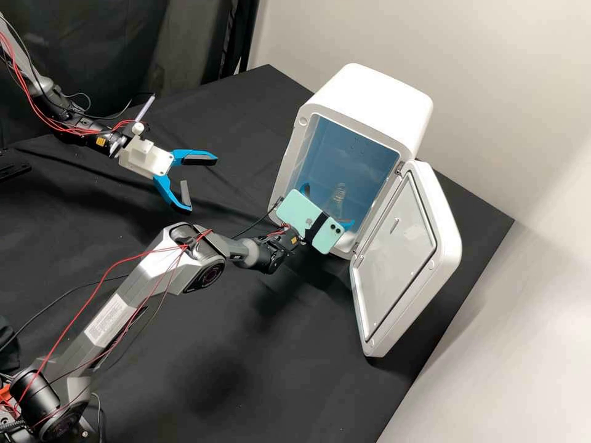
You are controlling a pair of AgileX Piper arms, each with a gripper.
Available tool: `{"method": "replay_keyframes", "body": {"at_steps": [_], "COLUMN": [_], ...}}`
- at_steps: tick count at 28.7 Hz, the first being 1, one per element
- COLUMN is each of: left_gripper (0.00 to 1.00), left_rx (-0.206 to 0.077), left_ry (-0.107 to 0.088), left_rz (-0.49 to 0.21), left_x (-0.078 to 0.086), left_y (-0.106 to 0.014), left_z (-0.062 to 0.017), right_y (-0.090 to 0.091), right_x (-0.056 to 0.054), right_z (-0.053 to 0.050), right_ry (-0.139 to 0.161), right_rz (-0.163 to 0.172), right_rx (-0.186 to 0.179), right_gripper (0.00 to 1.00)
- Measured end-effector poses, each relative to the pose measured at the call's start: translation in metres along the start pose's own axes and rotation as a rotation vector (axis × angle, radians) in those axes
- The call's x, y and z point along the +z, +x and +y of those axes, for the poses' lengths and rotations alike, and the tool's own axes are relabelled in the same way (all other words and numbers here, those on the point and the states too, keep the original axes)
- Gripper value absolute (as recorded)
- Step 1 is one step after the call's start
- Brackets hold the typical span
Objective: Take the flask out of the incubator
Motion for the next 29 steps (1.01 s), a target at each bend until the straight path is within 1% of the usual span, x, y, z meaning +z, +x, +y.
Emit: {"method": "replay_keyframes", "body": {"at_steps": [1, 2, 3, 4, 5, 7, 9, 11, 13, 16, 21, 29], "left_gripper": [1.00, 1.00, 1.00, 1.00, 1.00, 1.00, 1.00, 1.00, 1.00, 1.00, 1.00, 1.00], "left_rx": [-0.007, -0.012, -0.017, -0.025, -0.026, -0.026, -0.026, -0.026, -0.026, -0.017, -0.016, -0.016], "left_ry": [0.007, 0.008, 0.011, 0.011, 0.009, 0.008, 0.008, 0.009, 0.009, 0.012, 0.012, 0.012], "left_rz": [0.002, 0.003, 0.004, 0.006, 0.006, 0.005, 0.002, 0.000, 0.001, 0.001, 0.001, 0.001], "left_x": [0.000, 0.000, 0.000, -0.001, 0.000, 0.000, 0.002, 0.002, 0.002, 0.003, 0.003, 0.003], "left_y": [0.000, 0.000, 0.000, 0.000, 0.000, 0.000, 0.000, 0.000, 0.000, -0.001, -0.001, -0.001], "left_z": [-0.0007, -0.0011, -0.0015, -0.0023, -0.0024, -0.0024, -0.0024, -0.0024, -0.0018, 0.0015, 0.0019, 0.0019], "right_y": [0.001, 0.002, 0.004, 0.006, 0.007, 0.009, 0.012, 0.015, 0.016, 0.019, 0.022, 0.022], "right_x": [0.000, 0.002, 0.002, 0.003, 0.003, 0.005, 0.006, 0.008, 0.008, 0.009, 0.010, 0.010], "right_z": [0.000, 0.000, 0.001, -0.001, 0.001, 0.002, 0.004, 0.003, 0.003, 0.002, 0.003, 0.003], "right_ry": [0.000, -0.001, -0.006, -0.014, -0.018, -0.026, -0.028, -0.028, -0.031, -0.042, -0.043, -0.043], "right_rz": [-0.001, -0.009, -0.005, -0.003, 0.001, -0.006, -0.011, -0.019, -0.019, -0.022, -0.041, -0.042], "right_rx": [0.000, -0.004, -0.002, -0.007, -0.003, -0.008, -0.006, -0.009, -0.009, -0.016, -0.024, -0.024], "right_gripper": [1.00, 1.00, 1.00, 1.00, 1.00, 1.00, 1.00, 1.00, 1.00, 1.00, 1.00, 1.00]}}
